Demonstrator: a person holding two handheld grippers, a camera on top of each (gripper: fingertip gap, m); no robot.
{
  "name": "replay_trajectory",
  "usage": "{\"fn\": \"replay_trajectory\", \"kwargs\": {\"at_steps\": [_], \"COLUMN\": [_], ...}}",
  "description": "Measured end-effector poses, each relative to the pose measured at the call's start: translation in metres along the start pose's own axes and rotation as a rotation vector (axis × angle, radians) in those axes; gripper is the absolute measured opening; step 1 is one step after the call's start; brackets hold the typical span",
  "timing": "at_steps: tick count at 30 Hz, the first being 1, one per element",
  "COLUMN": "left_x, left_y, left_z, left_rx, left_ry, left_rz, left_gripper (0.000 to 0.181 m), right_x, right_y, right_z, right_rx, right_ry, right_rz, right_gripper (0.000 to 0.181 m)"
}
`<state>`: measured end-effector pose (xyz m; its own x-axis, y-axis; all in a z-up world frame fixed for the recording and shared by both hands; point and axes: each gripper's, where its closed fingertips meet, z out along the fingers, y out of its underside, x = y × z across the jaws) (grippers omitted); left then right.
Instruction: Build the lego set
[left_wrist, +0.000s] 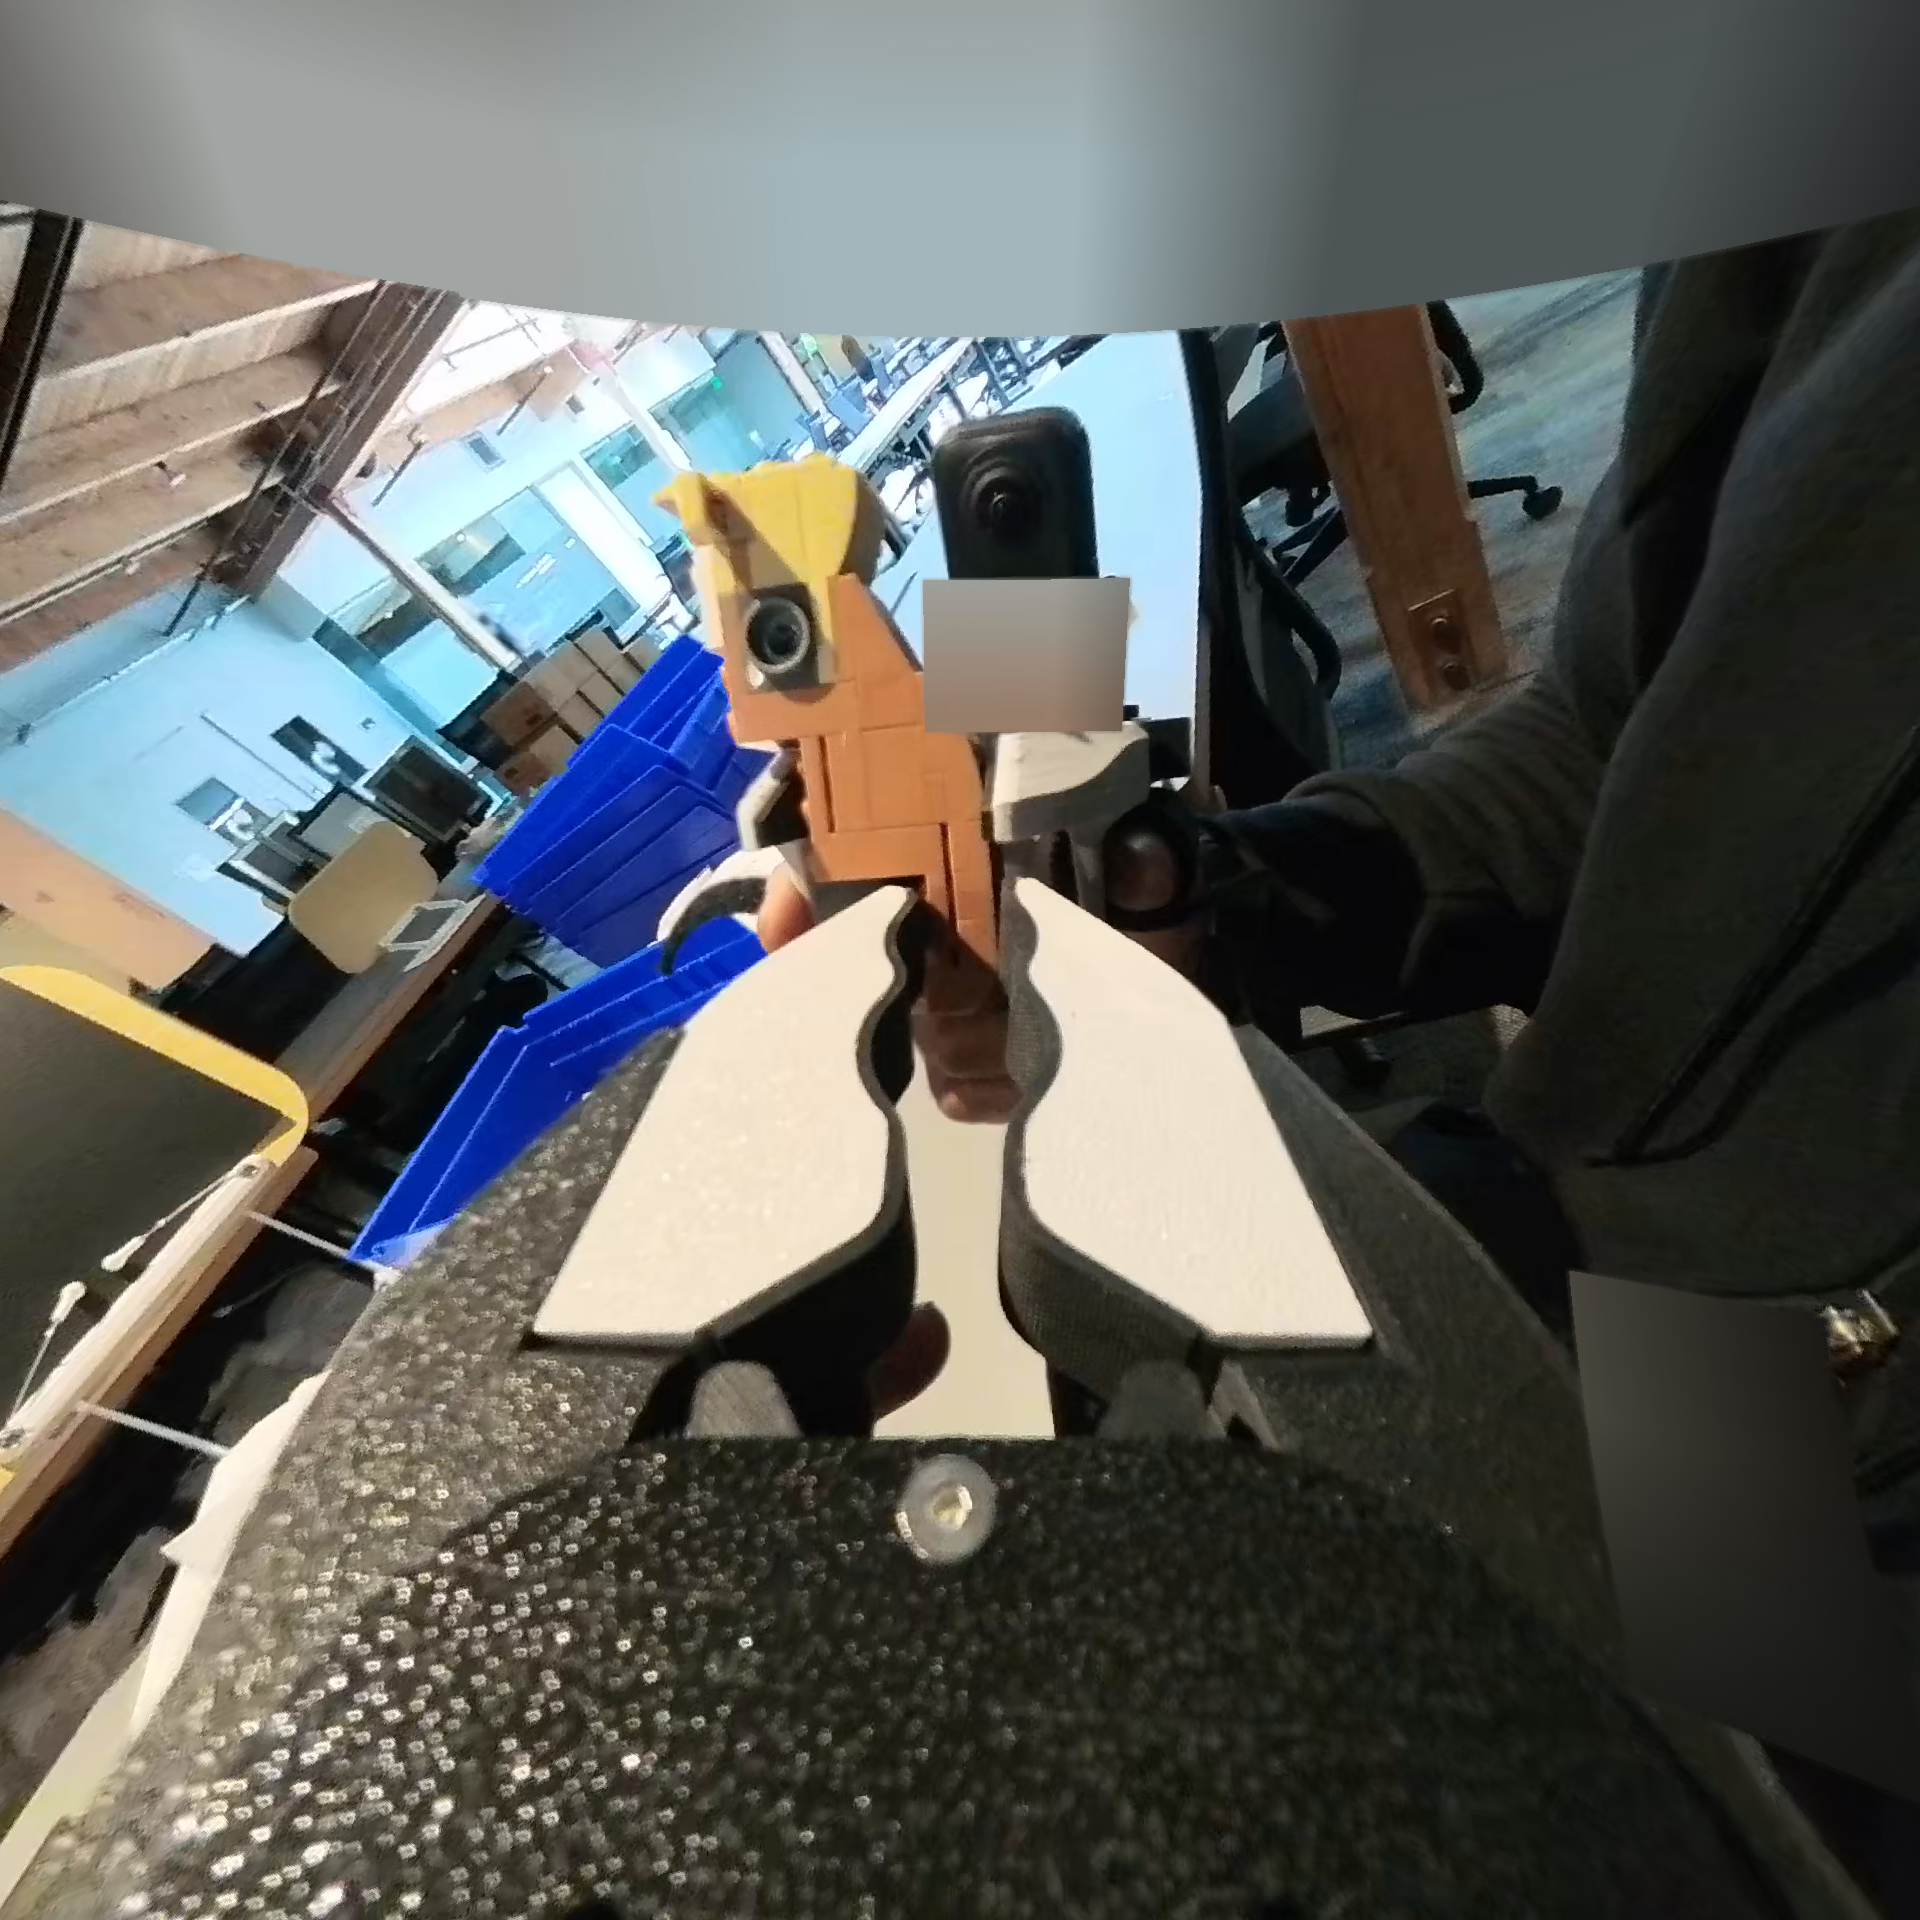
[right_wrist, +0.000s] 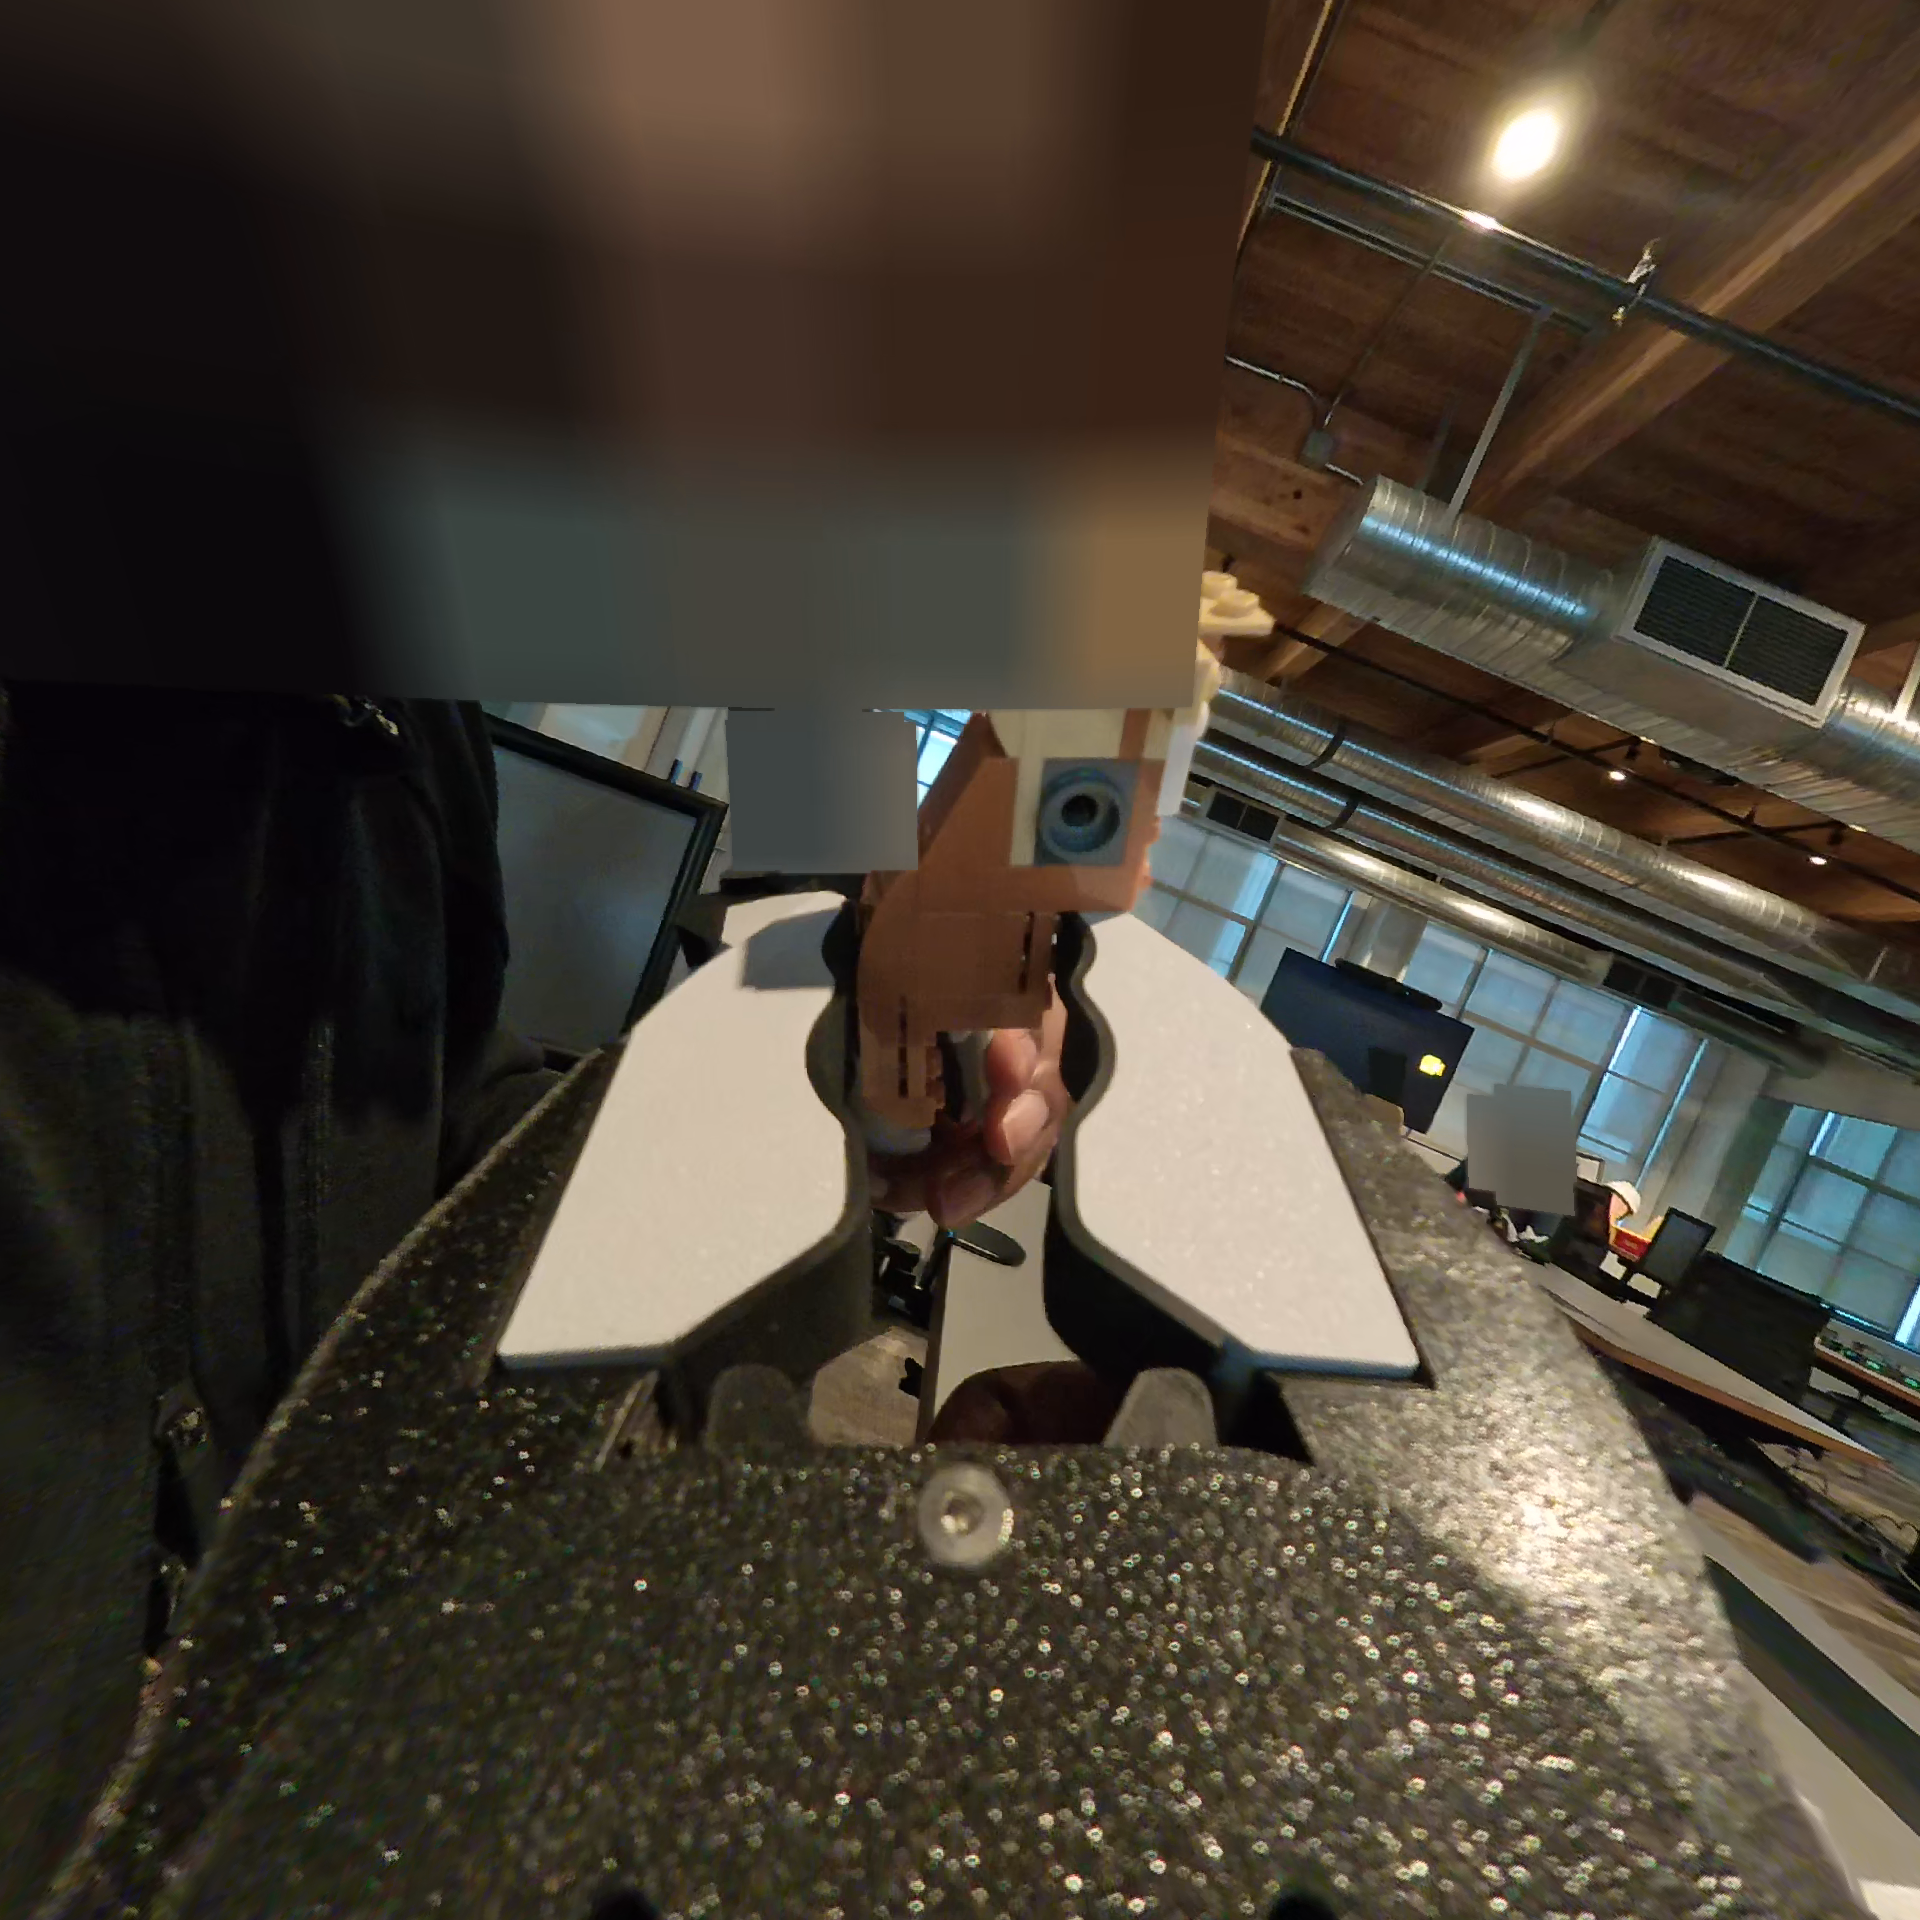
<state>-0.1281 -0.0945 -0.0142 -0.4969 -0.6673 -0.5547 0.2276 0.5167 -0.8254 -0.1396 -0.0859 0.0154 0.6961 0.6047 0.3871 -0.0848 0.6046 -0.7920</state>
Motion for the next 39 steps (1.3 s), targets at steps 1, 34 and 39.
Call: {"fn": "replay_trajectory", "kwargs": {"at_steps": [1, 34, 39], "left_x": [0.001, 0.005, -0.006], "left_y": [0.0, 0.031, 0.042], "left_z": [0.0, 0.007, 0.001], "left_rx": [0.002, 0.047, -0.059], "left_ry": [0.006, -0.074, -0.198], "left_rz": [0.0, 0.241, 0.519], "left_gripper": [0.013, 0.012, 0.012], "right_x": [0.0, 0.001, -0.005], "right_y": [0.001, 0.03, 0.059], "right_z": [0.001, -0.023, -0.051], "right_rx": [0.0, -0.284, -0.446], "right_ry": [-0.001, 0.014, -0.013], "right_rz": [-0.002, -0.097, 0.115], "right_gripper": [0.036, 0.051, 0.059]}}
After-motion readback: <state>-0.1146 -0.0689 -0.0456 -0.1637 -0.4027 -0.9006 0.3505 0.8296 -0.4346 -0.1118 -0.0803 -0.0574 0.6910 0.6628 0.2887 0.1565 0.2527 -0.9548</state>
